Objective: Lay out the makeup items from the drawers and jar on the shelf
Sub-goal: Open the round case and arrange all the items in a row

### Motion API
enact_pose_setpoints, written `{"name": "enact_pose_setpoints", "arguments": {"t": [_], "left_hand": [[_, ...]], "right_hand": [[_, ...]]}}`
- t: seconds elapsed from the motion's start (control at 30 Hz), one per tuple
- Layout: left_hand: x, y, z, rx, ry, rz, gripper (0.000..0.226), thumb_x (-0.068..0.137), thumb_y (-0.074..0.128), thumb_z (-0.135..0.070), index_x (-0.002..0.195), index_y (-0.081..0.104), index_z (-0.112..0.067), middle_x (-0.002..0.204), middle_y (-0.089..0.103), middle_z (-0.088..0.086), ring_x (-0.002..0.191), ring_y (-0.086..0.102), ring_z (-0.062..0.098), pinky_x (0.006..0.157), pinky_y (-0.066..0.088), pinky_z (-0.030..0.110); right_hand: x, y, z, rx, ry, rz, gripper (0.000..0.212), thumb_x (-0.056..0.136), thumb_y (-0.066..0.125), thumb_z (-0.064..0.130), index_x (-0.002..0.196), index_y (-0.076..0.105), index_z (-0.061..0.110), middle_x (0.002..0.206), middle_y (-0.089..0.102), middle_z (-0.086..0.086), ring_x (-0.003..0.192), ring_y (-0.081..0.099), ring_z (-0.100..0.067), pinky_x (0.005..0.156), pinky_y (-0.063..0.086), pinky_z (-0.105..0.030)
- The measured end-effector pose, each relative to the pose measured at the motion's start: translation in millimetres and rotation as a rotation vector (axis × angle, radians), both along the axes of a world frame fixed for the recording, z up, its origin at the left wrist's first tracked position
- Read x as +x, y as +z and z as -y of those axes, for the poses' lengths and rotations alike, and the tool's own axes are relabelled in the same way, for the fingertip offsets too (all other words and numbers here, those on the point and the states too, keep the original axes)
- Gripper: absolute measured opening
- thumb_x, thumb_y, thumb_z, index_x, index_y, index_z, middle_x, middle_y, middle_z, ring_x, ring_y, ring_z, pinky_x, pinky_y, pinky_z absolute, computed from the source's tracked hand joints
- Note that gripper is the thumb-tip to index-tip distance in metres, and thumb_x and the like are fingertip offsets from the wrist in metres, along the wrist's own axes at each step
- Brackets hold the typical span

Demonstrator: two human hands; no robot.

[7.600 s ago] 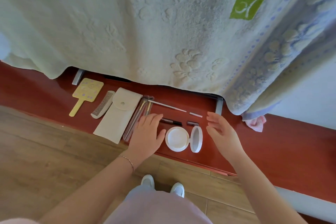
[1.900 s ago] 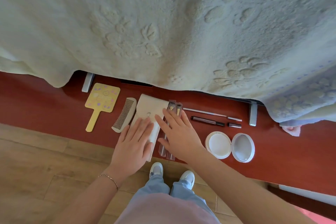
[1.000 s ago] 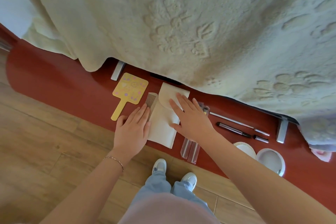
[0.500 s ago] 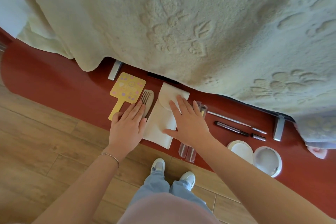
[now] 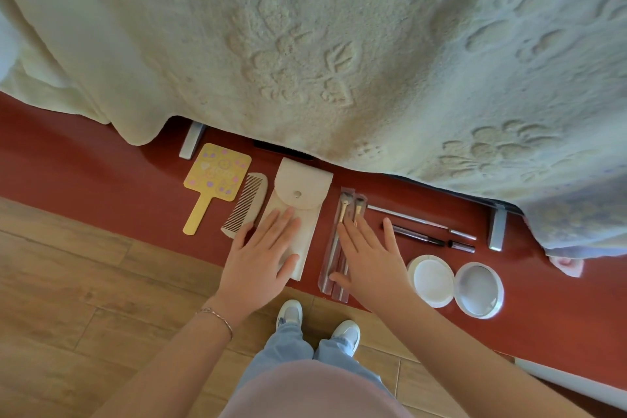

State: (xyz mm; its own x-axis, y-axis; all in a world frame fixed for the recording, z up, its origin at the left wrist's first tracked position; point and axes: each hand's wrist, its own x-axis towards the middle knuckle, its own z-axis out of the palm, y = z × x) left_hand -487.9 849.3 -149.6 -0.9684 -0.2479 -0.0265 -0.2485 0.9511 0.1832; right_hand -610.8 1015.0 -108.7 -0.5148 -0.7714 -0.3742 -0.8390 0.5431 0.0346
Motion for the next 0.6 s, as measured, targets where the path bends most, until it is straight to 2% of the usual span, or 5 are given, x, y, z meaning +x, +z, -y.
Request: {"name": "enact_pose_setpoints", "arguments": {"t": [0.1,0.33,0.43,0.5,0.6], "left_hand": [[0.5,0.2,0.9,-0.008,-0.011,0.009,0.055,0.088,0.035,-0.042,0.139,0.037,-0.02,0.147,0.036,-0.001,0.135,0.033,0.017,0.105,0.026,0.042],[0.3,3.5,-1.7,-0.031,-0.036,0.012,0.057,0.088,0.034,-0.042,0.139,0.037,-0.017,0.146,0.038,0.002,0.135,0.032,0.018,0.106,0.025,0.042],[-3.8,8.3,-14.2,-0.06,-0.1,-0.017,0.056,0.088,0.034,-0.041,0.139,0.036,-0.017,0.147,0.037,0.002,0.136,0.029,0.02,0.106,0.024,0.045],[-9.7,9.5,-25.5,-0.071,-0.162,-0.019,0.054,0.089,0.034,-0.039,0.137,0.042,-0.017,0.146,0.038,0.002,0.137,0.026,0.02,0.106,0.024,0.047],[-17.3,7.7,-37.7,-0.117,-0.226,0.004,0.051,0.09,0.035,-0.038,0.133,0.049,-0.015,0.143,0.044,0.003,0.137,0.024,0.023,0.106,0.021,0.049]], "right_hand": [[1.4,-2.9,3.8,-0.006,0.012,-0.021,0.078,0.09,0.027,0.063,0.148,0.0,0.018,0.158,0.002,-0.003,0.144,-0.007,-0.023,0.108,-0.017,-0.052],[0.4,-10.6,13.7,-0.071,0.019,-0.032,0.079,0.088,0.029,0.064,0.148,0.005,0.019,0.157,0.008,-0.003,0.144,-0.001,-0.024,0.109,-0.013,-0.051],[4.0,-10.7,8.0,-0.138,-0.021,-0.064,0.077,0.086,0.038,0.063,0.145,0.025,0.015,0.152,0.029,-0.007,0.141,0.021,-0.025,0.111,0.0,-0.052],[5.6,-13.4,-0.8,-0.169,-0.052,-0.096,0.069,0.085,0.046,0.057,0.138,0.041,0.013,0.143,0.044,-0.008,0.135,0.036,-0.026,0.112,0.011,-0.054],[4.3,-18.1,-18.3,-0.17,-0.056,-0.104,0.062,0.083,0.043,0.049,0.134,0.046,0.014,0.139,0.048,-0.007,0.133,0.039,-0.027,0.113,0.005,-0.054]]}}
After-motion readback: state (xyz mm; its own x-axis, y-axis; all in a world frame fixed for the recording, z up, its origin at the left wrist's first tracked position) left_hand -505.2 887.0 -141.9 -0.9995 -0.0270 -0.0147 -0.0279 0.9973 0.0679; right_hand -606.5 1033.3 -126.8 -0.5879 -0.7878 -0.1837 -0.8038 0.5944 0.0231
